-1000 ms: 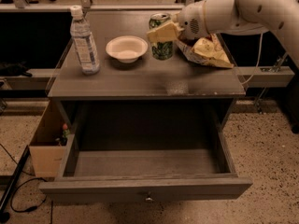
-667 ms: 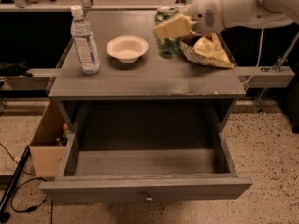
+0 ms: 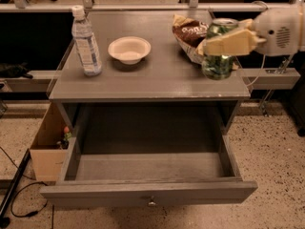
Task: Place green can into top drawer
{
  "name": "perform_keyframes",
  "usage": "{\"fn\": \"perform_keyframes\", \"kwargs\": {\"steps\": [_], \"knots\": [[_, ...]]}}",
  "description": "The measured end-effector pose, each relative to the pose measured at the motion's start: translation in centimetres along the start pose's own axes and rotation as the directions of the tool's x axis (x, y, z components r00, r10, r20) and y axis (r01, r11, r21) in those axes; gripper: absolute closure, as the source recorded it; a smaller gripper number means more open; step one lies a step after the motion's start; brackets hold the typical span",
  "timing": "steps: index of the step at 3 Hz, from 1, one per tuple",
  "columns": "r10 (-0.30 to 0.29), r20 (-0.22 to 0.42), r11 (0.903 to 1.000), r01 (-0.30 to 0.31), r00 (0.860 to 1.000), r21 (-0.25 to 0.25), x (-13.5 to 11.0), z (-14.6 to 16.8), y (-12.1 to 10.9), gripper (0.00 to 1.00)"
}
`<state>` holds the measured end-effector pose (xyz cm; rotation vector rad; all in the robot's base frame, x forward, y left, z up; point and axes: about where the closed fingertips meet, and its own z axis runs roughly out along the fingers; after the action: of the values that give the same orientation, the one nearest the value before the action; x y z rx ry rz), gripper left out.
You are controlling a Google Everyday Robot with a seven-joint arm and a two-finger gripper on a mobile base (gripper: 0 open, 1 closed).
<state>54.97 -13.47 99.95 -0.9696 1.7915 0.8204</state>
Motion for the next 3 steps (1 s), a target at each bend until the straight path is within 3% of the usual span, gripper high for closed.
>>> {"fn": "perform_keyframes", "kwargs": {"steps": [1, 3], "knots": [[0.027, 0.031, 0.9995, -0.027, 0.999, 0.013, 0.9, -2.8, 0.7, 1.0], [0.051, 0.054, 0.9986, -0.052, 0.997, 0.01, 2.1, -1.7, 1.6, 1.0]]}}
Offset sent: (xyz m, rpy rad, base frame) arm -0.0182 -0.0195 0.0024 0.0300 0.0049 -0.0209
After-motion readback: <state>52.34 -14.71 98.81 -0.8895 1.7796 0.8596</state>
